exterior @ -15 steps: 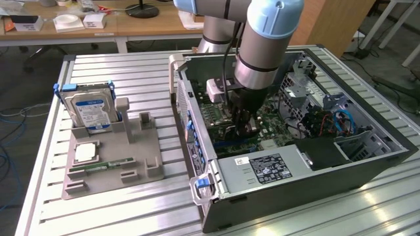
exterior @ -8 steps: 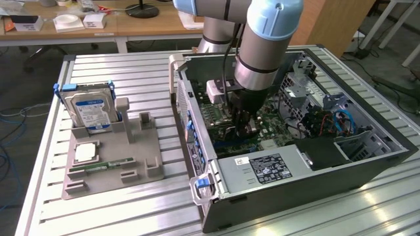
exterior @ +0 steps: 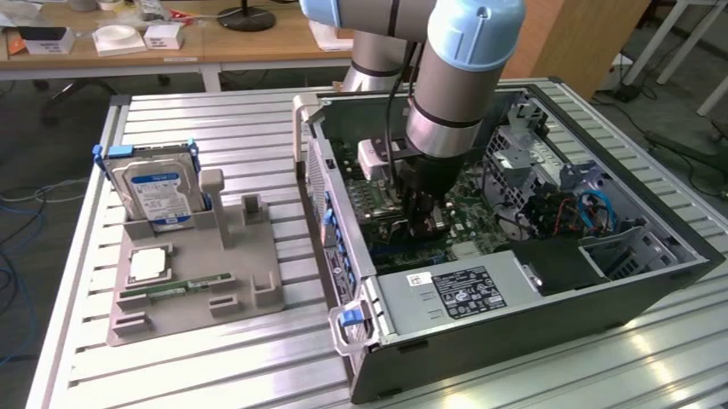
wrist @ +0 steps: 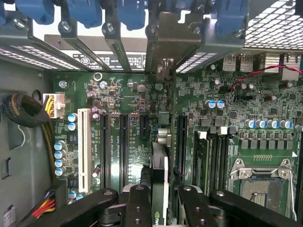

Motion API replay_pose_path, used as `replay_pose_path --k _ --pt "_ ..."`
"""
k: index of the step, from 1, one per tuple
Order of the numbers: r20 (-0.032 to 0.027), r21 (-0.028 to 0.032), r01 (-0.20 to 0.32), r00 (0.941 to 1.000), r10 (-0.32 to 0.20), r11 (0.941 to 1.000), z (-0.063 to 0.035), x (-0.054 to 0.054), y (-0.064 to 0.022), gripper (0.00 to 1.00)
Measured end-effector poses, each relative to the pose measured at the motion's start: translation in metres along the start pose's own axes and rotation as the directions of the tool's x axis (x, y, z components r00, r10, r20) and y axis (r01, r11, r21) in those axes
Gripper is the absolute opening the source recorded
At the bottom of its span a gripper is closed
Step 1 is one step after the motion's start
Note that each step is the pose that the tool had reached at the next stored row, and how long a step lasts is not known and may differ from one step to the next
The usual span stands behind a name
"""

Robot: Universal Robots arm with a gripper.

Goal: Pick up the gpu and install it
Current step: 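Insert the gpu into the slot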

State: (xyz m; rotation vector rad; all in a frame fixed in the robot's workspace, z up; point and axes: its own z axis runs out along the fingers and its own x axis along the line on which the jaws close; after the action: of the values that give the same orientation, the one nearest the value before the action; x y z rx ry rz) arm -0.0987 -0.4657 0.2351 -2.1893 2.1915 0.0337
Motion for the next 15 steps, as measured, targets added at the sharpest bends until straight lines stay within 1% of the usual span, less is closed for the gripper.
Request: replay_pose_path --k 3,6,15 --pt "0.0022 0.0008 0.0 1.0 0.0 1.0 -0.0032 -0.0004 0.0 0.27" --pt "0.0002 0.0001 0.0 1.0 0.0 1.0 -0.0056 -0.0003 0.0 0.27" --pt "0.0003 0.0001 0.0 1.0 0.0 1.0 -0.0079 -0.0004 -0.0001 0.27"
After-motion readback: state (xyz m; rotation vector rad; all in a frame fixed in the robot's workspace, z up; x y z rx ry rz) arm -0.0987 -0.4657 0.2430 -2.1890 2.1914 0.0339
